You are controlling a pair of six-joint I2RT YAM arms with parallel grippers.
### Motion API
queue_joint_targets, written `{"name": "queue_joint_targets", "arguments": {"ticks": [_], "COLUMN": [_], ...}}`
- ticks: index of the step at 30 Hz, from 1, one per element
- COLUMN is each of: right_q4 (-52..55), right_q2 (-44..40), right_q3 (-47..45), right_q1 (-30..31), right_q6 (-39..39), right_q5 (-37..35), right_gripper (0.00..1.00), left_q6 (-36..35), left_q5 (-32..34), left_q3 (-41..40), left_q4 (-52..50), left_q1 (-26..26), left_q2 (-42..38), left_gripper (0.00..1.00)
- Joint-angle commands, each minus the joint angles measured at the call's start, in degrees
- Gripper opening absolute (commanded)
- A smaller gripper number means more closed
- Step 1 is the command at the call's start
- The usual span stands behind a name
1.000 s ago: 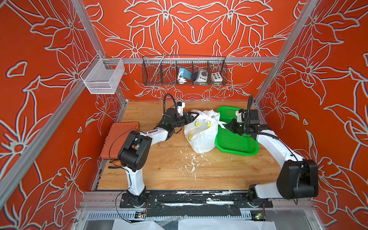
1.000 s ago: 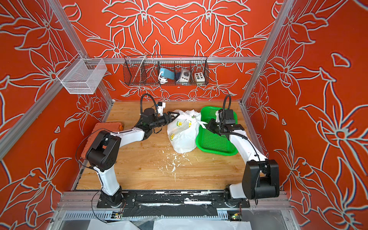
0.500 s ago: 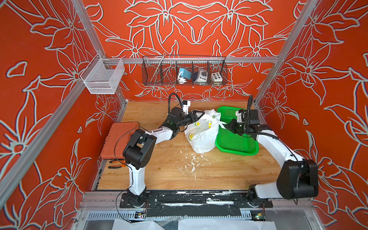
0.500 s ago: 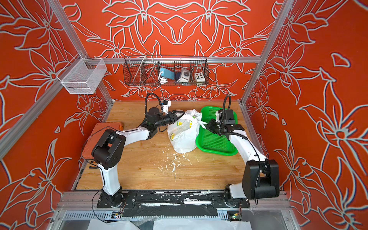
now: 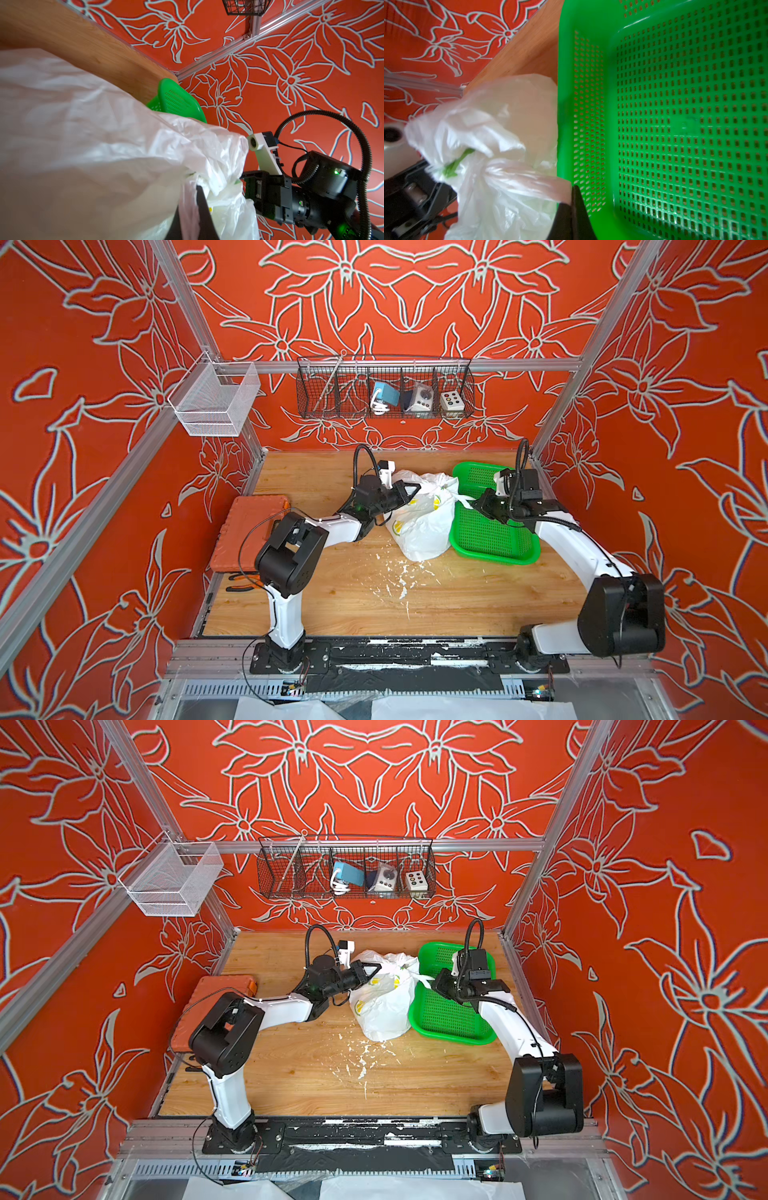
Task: Place the pears into plastic bags & tie knots
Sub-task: Tie the plastic bag at the center of the board.
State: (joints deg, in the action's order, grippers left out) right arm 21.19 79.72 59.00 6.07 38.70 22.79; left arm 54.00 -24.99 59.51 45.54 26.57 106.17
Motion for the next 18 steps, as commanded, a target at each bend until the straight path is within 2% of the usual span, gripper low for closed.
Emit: {"name": "queue_joint_targets", "arguments": {"ticks": [1, 4, 14, 16, 18], "right_q4": [0.3, -1.4, -2.9, -3.4, -6.2], "right_q2": [-2.0, -0.7, -0.2, 0.0, 0.4], "right_q3": [-1.5, -2.1, -2.4, -2.5, -2.8], "right_q1": [-2.3, -3.1, -3.5, -3.5, -3.4], "right_q6": [4.5, 6.3, 8.2, 8.1, 7.5], "right_q5": [-10.8, -10.7, -11.8, -10.6, -6.2], "right_gripper": [0.0, 0.0, 0.0, 0.0, 0.0], "left_q6": [-2.5, -0.2, -1.3, -1.3, -1.3], "left_q5": [7.4, 5.7, 6.4, 6.3, 4.9], "left_q3": [-3.3, -8.0, -15.0, -15.8, -15.6], "left_q4": [2.0, 4.5, 5.6, 5.9, 6.7], "left_q1": [-5.0, -9.2, -14.4, -15.3, -15.3], "left_q2": [-7.0, -8.4, -13.0, -13.6, -13.3], "left_gripper": [0.0, 0.0, 0.0, 0.0, 0.0]}}
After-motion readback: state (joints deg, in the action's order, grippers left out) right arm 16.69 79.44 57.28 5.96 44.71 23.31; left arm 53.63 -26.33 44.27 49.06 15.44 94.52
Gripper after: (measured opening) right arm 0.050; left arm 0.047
